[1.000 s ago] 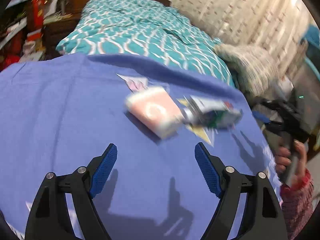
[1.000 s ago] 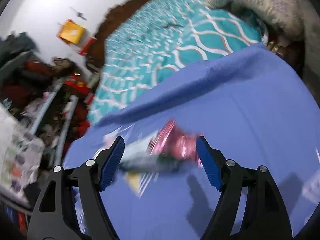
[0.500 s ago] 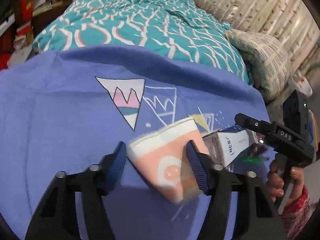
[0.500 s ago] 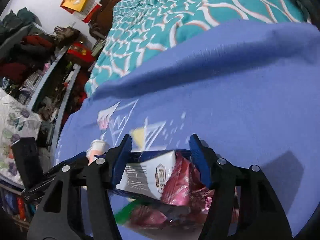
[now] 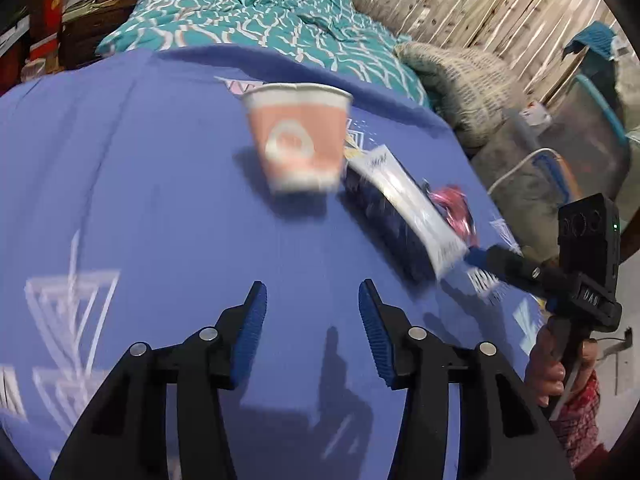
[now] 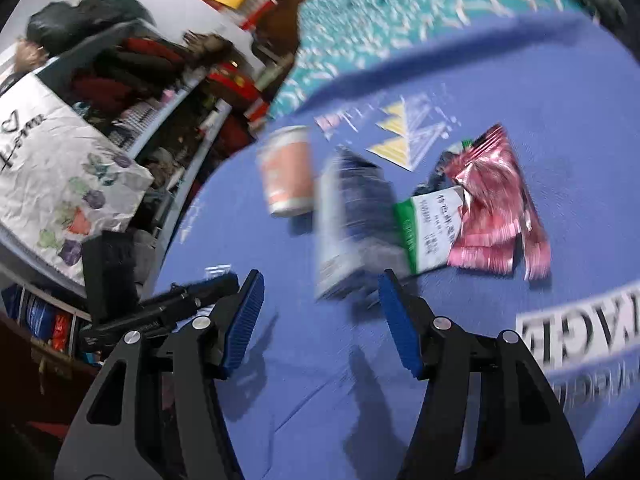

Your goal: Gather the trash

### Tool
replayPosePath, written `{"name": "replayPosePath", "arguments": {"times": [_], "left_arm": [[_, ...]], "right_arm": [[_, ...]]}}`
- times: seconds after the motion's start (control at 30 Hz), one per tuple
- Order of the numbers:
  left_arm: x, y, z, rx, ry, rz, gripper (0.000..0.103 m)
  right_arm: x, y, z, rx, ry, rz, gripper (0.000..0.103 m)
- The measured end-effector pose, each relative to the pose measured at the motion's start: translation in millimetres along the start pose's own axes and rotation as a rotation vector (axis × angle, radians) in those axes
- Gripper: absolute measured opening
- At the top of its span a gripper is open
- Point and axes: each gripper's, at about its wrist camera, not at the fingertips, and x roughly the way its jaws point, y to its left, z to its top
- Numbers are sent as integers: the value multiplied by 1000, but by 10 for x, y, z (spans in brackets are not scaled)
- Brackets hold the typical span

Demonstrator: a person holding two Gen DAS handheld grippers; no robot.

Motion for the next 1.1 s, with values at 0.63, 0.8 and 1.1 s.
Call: {"name": "replayPosePath", "arguments": {"times": [0.63,0.8,1.1], "left_arm": [[-199,541,-478,-15,-168,173,56],[-245,635,-496,-55,-183,94,56],[-307,819,-489,-156,-227,-7,55]], "right_arm": [[1185,864,603,-160,66,-241,72],[1672,614,1318,-121,103,-393,72],[2315,273,1484,5,284,-354,48]]}}
